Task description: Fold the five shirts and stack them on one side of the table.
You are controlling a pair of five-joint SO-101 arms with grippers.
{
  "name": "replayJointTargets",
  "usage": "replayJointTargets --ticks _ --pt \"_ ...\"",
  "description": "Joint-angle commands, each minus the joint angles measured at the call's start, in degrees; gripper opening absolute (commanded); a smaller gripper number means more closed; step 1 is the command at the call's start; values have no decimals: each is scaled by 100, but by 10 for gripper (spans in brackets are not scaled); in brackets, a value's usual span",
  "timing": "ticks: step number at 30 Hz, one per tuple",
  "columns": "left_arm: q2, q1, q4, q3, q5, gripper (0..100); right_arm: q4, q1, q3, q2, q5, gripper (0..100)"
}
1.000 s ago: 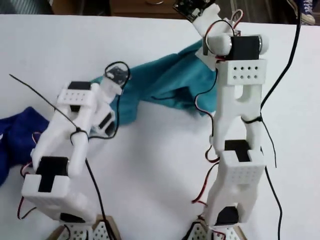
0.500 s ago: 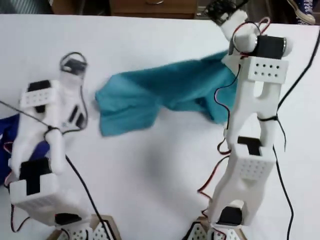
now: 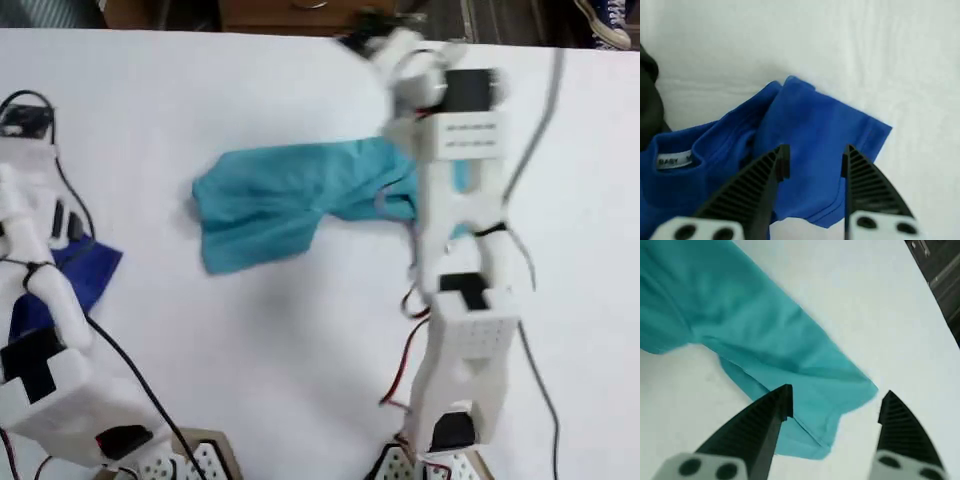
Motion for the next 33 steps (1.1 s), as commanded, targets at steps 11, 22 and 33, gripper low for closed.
replayJointTargets --ticks 11,22,33 --pt "-290 -1591 0 -268 18 199 -884 -3134 3138 -813 -1178 260" --pt "-290 -1960 9 -233 9 199 -2615 -3846 3903 48 -1398 259" --pt "-290 -1943 26 -233 9 199 -2141 -3837 2277 1534 -1371 259"
